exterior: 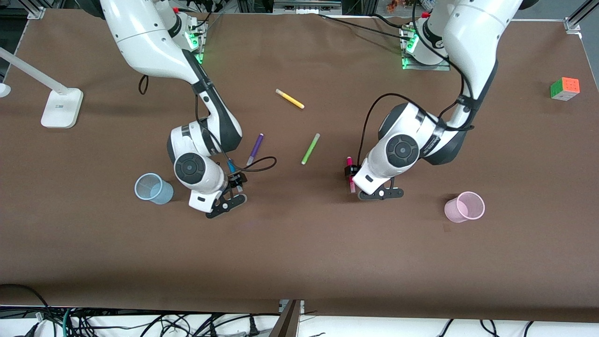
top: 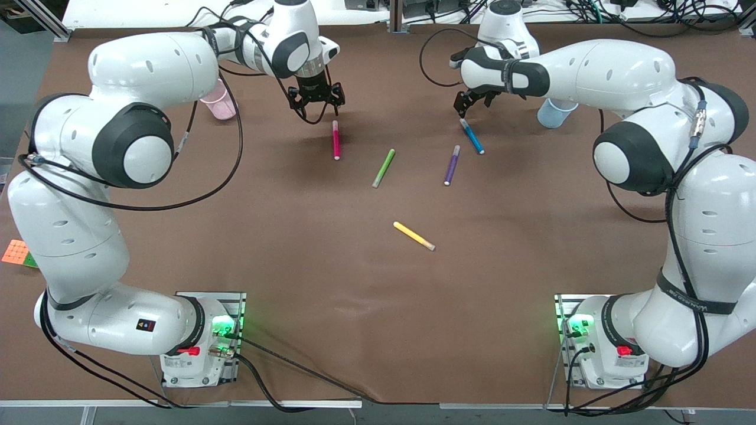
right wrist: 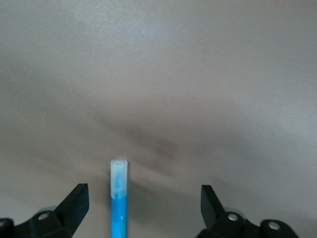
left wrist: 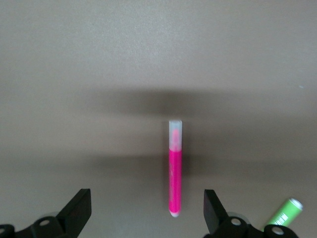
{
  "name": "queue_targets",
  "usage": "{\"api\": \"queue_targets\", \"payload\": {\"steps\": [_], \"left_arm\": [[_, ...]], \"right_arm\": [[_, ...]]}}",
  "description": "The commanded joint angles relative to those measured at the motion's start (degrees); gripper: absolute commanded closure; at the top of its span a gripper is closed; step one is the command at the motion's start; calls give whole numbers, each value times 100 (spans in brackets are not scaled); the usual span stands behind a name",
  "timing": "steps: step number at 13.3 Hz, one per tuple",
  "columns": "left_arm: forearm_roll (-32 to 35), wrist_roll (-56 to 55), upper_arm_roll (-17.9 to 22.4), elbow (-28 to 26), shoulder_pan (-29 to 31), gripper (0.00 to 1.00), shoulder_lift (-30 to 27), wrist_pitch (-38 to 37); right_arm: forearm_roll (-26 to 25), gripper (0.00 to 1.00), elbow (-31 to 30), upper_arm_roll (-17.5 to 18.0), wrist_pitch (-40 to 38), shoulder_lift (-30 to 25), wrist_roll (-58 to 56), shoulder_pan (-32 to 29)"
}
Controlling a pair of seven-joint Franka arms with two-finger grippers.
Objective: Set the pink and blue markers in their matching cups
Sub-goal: 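Lower and close the left gripper on the pink marker while the right grasps blue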
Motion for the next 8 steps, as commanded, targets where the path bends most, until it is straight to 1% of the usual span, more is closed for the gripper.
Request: {"api": "queue_targets", "payload": {"steps": [1,3,4,5,6,8], "left_arm": [[285,-194,12,106,-84,0,294,258],[285,-448,12,106,-145,0,435,399],[285,-510,12,106,-180,0,488,469],[285,-528,29,97,-233,0,532,513],[294,-529,29,97,-260,0,567,557],[294,-529,29,80,-295,0,682,706]], "right_arm": [[112,0,2,-4,189,139,7,59],[112,0,-16,-4,303,192,15,86],[112,7,-25,-4,330,201,7,86],[112,21,-25,-4,330,201,7,86],[112,32,-25,-4,339,218,15,86],[121,60,-34,-4,330,227,15,103]]}}
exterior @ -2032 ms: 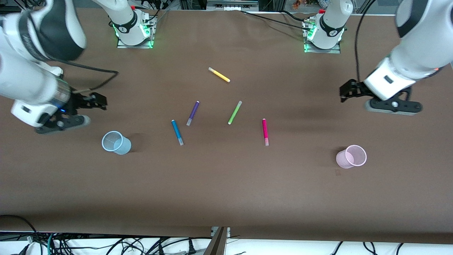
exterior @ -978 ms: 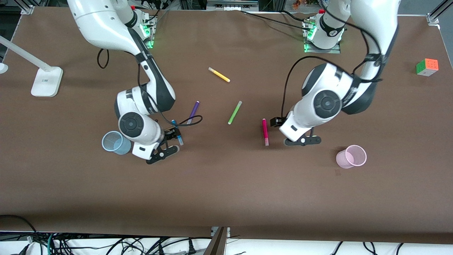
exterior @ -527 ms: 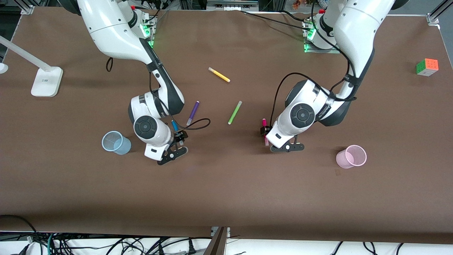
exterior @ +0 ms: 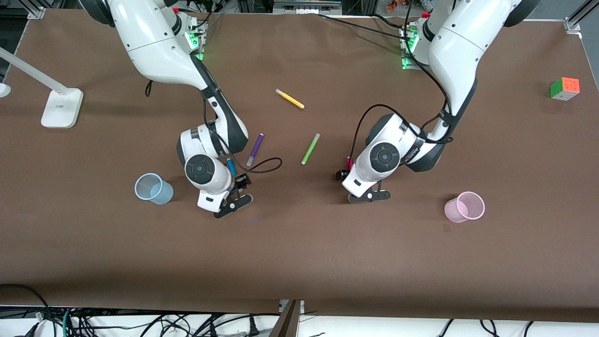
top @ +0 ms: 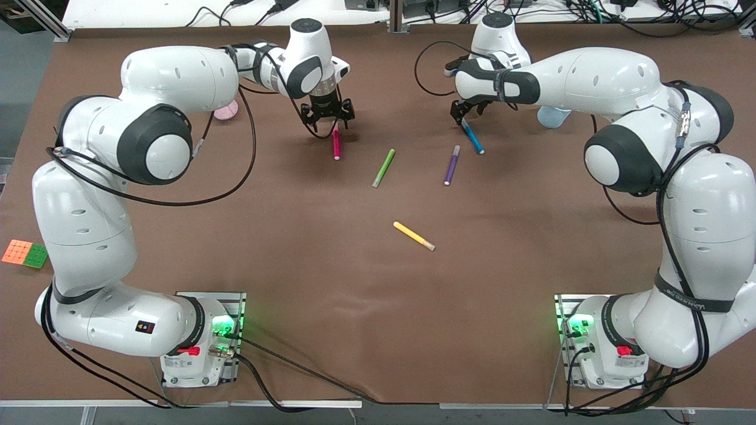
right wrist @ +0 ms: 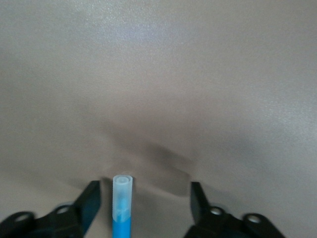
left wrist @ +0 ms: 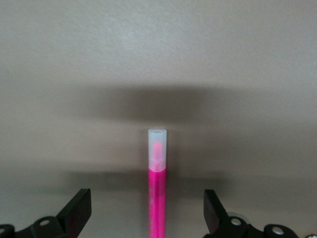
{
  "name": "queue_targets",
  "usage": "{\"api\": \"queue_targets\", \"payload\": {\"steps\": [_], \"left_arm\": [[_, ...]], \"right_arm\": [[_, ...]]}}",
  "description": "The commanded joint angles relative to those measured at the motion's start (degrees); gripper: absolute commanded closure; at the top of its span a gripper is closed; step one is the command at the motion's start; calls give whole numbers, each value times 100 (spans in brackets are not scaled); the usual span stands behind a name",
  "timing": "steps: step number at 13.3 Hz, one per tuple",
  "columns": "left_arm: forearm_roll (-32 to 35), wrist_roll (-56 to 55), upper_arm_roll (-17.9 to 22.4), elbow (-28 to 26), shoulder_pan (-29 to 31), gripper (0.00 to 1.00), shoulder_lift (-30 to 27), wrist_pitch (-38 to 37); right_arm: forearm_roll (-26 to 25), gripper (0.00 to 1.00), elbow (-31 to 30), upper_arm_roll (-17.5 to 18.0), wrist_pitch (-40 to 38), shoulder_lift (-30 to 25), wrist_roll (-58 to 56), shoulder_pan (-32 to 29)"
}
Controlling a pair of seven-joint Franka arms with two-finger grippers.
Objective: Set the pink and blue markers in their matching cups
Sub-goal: 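Lower and close the left gripper on the pink marker while the right grasps blue, then carry the pink marker to the pink cup while the right gripper carries blue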
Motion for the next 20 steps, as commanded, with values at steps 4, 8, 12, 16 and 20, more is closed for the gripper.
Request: {"api": "queue_targets", "payload": {"steps": [4,8,12,16,20], "left_arm": [[172,-252,46,-54,-166,5,279,615],[172,-243,46,-186,-149,34,262,731],[181,-173,46,-292,-87,38,174,714],[181,-155,46,-599,-61,72,-37,705],[172,-269,55,-556,-78,100,-37,714]], "right_arm": [[112,88,-31,-5,70,5,15,89],[42,92,117,-40,61,-169,-142,2],[103,92,426,-23,-315,-696,-1450,-481],[655,93,426,-66,-956,-1224,-2618,-701],[1594,99,382,-84,-1528,-1401,-4646,-1175]]}}
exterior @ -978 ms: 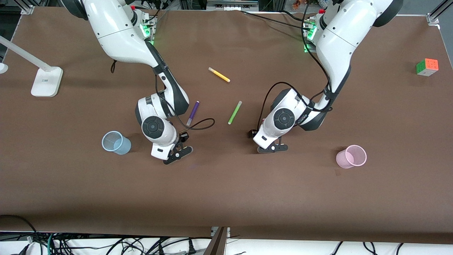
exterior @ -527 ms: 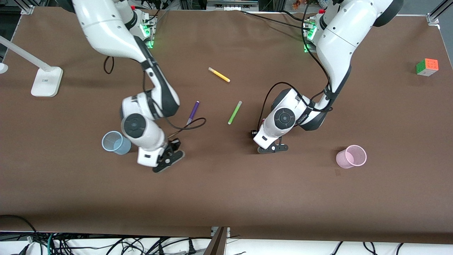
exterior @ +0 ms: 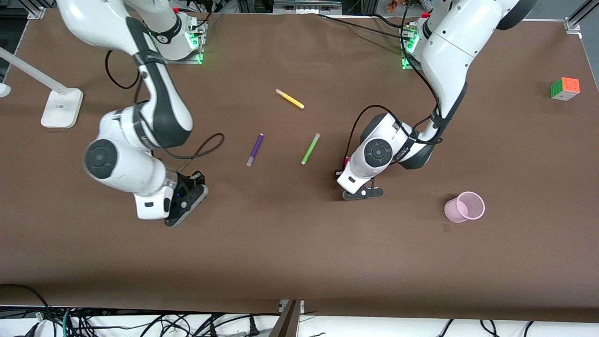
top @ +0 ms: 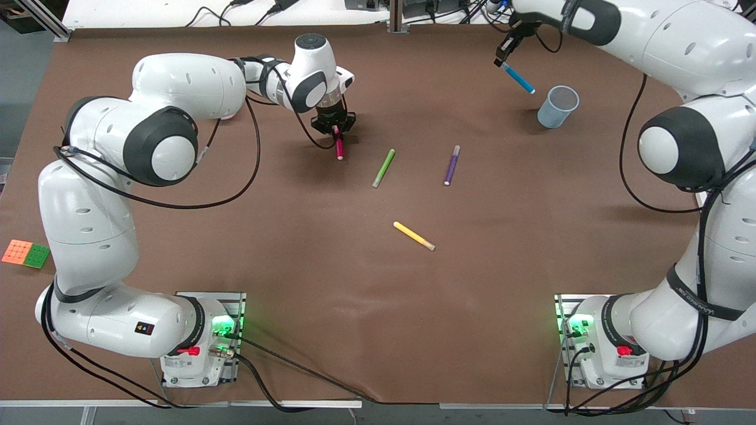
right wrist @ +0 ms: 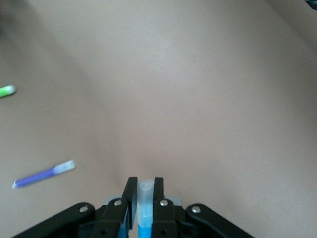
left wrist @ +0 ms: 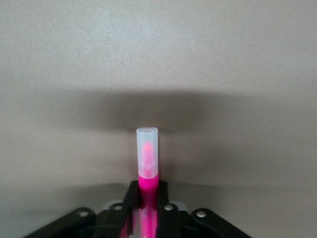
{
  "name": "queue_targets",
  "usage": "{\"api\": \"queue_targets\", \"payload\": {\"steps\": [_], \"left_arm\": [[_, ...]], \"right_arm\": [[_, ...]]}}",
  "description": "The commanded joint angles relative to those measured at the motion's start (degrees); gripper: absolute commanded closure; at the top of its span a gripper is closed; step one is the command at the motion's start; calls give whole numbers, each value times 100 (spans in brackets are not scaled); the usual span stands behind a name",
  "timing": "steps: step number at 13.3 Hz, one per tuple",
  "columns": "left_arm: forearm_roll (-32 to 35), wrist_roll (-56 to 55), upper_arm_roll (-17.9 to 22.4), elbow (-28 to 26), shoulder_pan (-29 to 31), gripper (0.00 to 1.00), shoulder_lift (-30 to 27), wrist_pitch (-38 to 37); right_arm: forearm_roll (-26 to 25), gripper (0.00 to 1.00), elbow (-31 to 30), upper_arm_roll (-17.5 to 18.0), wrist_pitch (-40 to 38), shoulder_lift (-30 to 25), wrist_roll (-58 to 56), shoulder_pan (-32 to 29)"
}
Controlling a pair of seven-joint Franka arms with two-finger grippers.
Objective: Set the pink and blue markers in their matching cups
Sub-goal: 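Carry the pink marker to the pink cup while the right gripper carries blue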
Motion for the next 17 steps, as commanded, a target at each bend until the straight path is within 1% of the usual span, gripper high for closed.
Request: {"api": "queue_targets", "payload": {"steps": [1,4,5,7,8,10,11,12,14,15,16,17], "left_arm": [[167,-139,32,-218,11,100,-102,65],[158,-95,32,-165,63,100,-312,21],[158,-60,24,-165,203,100,-453,-75],[88,54,-90,-77,510,100,-708,-522],[-17,228,-134,80,668,100,-744,-846],[-709,379,-170,466,1019,100,-902,-1392],[-991,632,-170,633,1222,100,-955,-1647],[-1107,991,-161,774,1389,100,-999,-1884],[-1099,1965,-152,986,1819,100,-1043,-2324],[-1021,2780,-152,1039,2056,100,-1069,-2491],[-994,3710,-91,1039,2198,100,-1104,-2493],[-941,4407,-73,1039,2417,100,-1113,-2458]], "right_arm": [[691,99,-139,28,-286,-119,-1404,-391],[895,99,-156,28,-296,-119,-2399,-568],[1026,99,-191,28,-322,-119,-2672,-630],[1439,99,-244,28,-436,-110,-3243,-814],[1562,99,-244,28,-576,-110,-3489,-919],[1747,99,-244,28,-804,-102,-4008,-1113],[1853,99,-253,28,-901,-102,-4245,-1209],[1941,99,-253,28,-989,-76,-4491,-1332],[2239,99,-253,28,-1200,-32,-5036,-1578],[2380,99,-279,37,-1332,-23,-5282,-1727],[2485,99,-288,37,-1394,38,-5520,-1825],[2617,99,-288,37,-1490,56,-5748,-1895]]}}
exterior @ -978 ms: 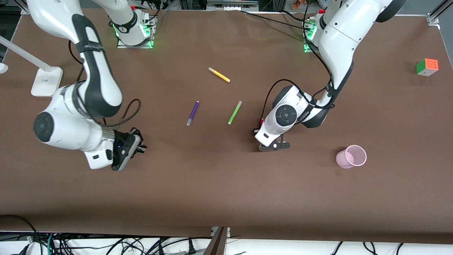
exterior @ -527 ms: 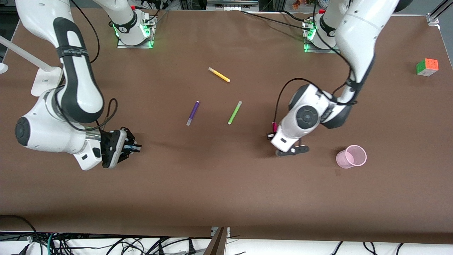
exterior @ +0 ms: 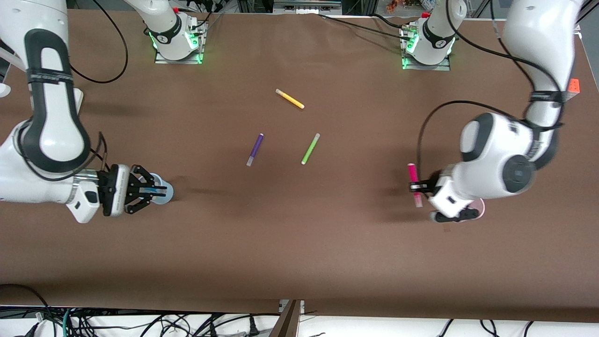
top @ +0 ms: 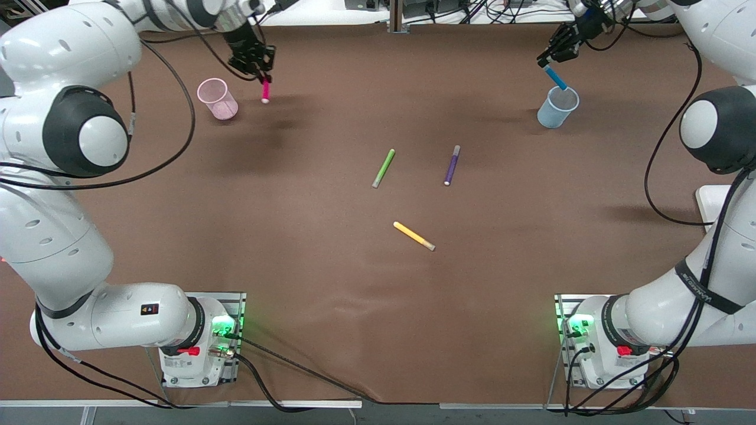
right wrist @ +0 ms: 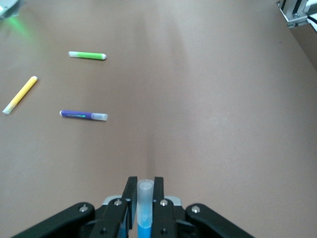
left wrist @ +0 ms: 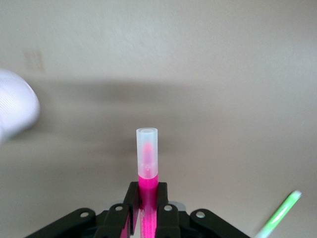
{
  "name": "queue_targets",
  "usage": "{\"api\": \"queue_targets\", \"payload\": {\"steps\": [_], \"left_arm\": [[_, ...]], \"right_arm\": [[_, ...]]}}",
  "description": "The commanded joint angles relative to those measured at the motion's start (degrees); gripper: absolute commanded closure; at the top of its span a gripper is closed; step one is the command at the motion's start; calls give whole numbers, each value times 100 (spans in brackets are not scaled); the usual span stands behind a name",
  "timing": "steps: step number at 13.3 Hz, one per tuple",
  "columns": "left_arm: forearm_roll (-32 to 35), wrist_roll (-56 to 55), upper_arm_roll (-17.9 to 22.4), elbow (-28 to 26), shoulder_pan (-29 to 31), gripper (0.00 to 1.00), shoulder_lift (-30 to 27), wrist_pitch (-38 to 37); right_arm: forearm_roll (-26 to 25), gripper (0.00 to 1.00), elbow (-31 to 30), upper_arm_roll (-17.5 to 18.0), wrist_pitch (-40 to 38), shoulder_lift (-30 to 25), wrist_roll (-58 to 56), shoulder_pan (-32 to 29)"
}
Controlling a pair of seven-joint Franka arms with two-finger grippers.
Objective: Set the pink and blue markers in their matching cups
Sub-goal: 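Carry the pink marker to the pink cup while the right gripper carries blue, then lower the pink marker into the pink cup while the right lowers blue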
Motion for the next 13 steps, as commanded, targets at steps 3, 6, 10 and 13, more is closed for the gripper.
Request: {"api": "queue_targets", "payload": {"steps": [3,6,10,13], "left_arm": [[628,2881,-24,-9,501,100,-137,293],[903,4341,-24,-44,597,100,-147,742],[414,6313,-199,-438,1158,100,-120,1561],[-518,7551,-622,-641,1783,100,-33,1675]], "right_arm": [[641,99,-72,69,-332,179,-1135,-346],[975,99,-343,69,-508,241,-1348,-452],[976,98,-502,69,-701,224,-1533,-592],[967,0,-459,25,-746,206,-1288,-619]]}}
